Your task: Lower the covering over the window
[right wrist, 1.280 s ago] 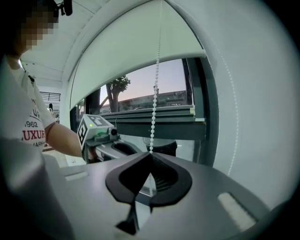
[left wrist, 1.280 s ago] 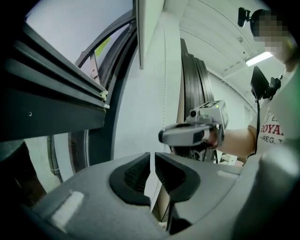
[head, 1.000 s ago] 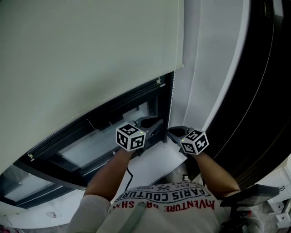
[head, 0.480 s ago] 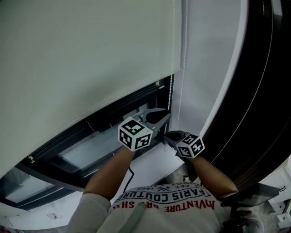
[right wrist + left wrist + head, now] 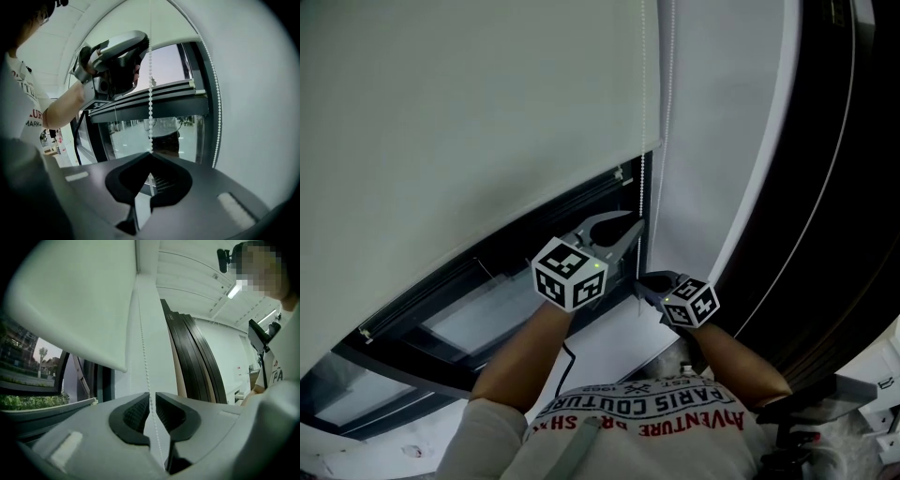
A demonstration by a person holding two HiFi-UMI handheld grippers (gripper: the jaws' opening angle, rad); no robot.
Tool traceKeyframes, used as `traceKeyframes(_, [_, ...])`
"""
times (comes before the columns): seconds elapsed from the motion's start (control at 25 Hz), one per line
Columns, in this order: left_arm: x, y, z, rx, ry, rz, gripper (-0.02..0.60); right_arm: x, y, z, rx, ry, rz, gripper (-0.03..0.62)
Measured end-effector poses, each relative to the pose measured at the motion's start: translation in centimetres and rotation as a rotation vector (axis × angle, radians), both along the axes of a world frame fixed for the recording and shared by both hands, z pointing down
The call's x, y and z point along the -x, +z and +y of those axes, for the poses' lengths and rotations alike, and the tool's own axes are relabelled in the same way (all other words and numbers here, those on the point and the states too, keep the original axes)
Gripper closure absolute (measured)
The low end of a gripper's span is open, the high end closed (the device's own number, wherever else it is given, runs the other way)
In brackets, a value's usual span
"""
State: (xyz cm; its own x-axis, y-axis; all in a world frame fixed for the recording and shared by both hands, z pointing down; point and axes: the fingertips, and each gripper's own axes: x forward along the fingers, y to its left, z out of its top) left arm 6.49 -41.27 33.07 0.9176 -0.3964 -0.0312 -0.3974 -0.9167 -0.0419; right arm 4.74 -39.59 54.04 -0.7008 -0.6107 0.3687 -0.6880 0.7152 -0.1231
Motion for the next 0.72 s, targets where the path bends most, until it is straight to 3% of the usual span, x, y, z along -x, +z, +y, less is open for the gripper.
traceKeyframes(0.12, [0.0,-0.9,-0.5,0.017,-0.003,0.026,0.502,0.3,-0.1,0.1,-0.007,-0.001,-0.001,0.588])
traceKeyframes(0.32, [-1.2,-1.9,-0.7,0.032,0.035,0.022,0.503,0.9,-0.2,0.1,-0.005,-0.006,-0.008,0.589])
traceKeyframes(0.4, [-1.0,-2.2,-1.0,0.044,0.019,0.025,0.563,1.3,-0.4,-0.1,-0.004,-0.027,-0.009,0.589])
traceKeyframes(0.52, [-1.0,-2.2,-0.9,0.062,0.021,0.035,0.566,1.2,-0.3,0.1,-0.002,-0.027,-0.013,0.588])
traceKeyframes(0.72, [-1.4,-0.4,-1.1,0.066,0.02,-0.03,0.568,1.1,1.2,0.5,0.036,-0.037,0.032,0.589])
